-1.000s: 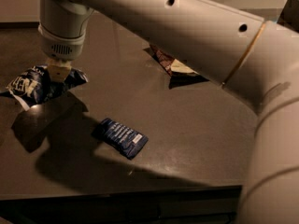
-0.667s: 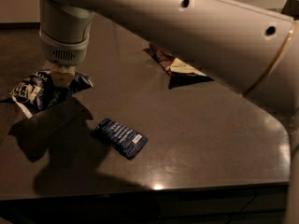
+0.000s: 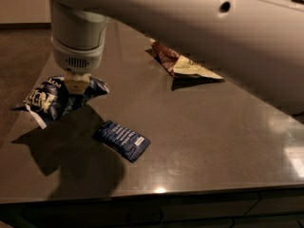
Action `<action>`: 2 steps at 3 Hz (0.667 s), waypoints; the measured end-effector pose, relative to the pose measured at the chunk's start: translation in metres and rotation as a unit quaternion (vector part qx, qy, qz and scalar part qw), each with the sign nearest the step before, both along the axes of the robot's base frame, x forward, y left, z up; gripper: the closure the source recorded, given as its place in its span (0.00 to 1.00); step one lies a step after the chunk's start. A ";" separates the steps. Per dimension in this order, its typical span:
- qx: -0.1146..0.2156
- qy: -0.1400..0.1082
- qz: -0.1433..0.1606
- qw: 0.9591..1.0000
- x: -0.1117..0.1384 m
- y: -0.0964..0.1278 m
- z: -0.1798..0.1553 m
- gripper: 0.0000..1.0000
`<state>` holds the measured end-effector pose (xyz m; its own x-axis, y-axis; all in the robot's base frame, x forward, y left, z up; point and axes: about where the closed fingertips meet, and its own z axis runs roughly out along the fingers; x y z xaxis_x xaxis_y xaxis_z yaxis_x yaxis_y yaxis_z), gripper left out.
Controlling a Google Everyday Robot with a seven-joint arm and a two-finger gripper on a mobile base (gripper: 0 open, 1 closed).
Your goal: Move blue chip bag near rxbar blueberry
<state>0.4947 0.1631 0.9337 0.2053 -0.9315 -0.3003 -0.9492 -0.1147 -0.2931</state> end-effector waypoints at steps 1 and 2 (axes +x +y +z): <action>-0.004 0.000 -0.013 1.000 -0.007 -0.018 -0.002 0.64; 0.000 -0.003 -0.027 1.000 -0.009 -0.031 -0.004 0.43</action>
Offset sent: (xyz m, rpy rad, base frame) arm -0.0071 -0.0505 -0.0130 0.0117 -0.0092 -0.0994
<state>0.4861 0.1319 0.9294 0.1561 -0.9415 -0.2988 -0.9522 -0.0630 -0.2989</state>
